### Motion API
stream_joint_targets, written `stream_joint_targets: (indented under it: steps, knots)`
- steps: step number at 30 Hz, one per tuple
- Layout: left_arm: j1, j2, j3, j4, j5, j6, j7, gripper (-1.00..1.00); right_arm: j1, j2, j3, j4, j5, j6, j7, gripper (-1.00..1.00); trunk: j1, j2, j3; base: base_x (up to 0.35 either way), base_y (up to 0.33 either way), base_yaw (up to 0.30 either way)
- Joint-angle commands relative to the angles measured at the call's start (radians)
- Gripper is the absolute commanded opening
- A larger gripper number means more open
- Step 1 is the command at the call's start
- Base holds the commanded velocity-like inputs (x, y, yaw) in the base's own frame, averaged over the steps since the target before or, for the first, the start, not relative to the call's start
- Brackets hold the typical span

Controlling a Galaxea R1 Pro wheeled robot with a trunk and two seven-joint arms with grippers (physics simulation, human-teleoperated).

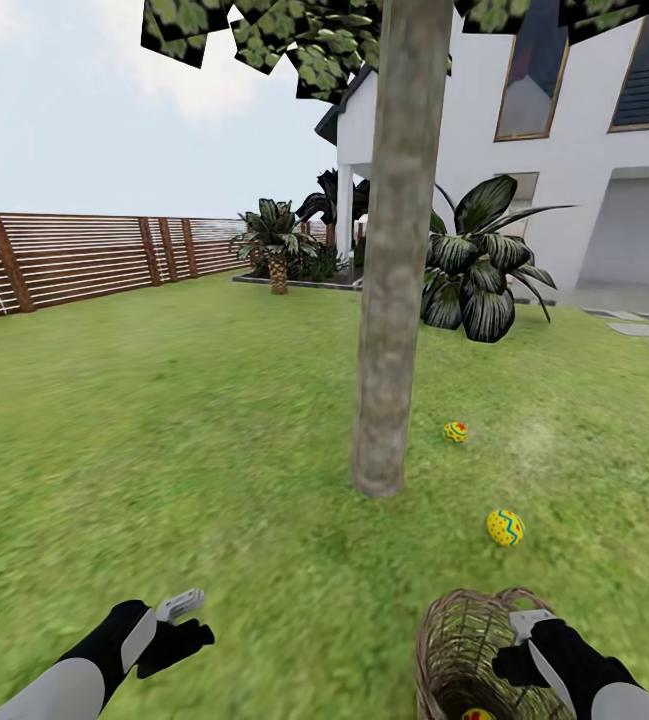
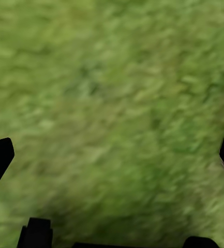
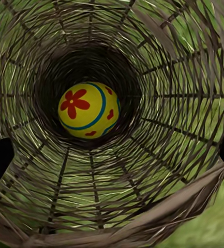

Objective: Take the three Easter eggs out of the wicker basket on the lawn in the garden, then place them on the lawn next to a single tree (choose any tree) so that all three eggs are next to the same tree and none are left in the basket.

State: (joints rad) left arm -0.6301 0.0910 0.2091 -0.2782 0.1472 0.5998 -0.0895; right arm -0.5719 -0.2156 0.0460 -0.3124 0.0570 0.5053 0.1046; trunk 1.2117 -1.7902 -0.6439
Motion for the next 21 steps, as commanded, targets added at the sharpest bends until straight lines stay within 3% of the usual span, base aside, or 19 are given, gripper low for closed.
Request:
stream_joint_targets:
  steps: [1,21]
  knots:
    - [0.000,0.000,0.003,-0.002,0.007,0.006,0.001,1.00,0.000,-0.001,0.005,-0.002,0.006,0.005,0.006,1.00,0.004,-0.008,-0.004,0.000,0.001,0.000]
    - [0.000,-0.002,0.003,-0.001,0.007,0.006,0.002,1.00,0.000,0.012,0.005,-0.002,0.006,0.003,0.006,1.00,0.081,-0.148,-0.067,0.000,0.000,0.000]
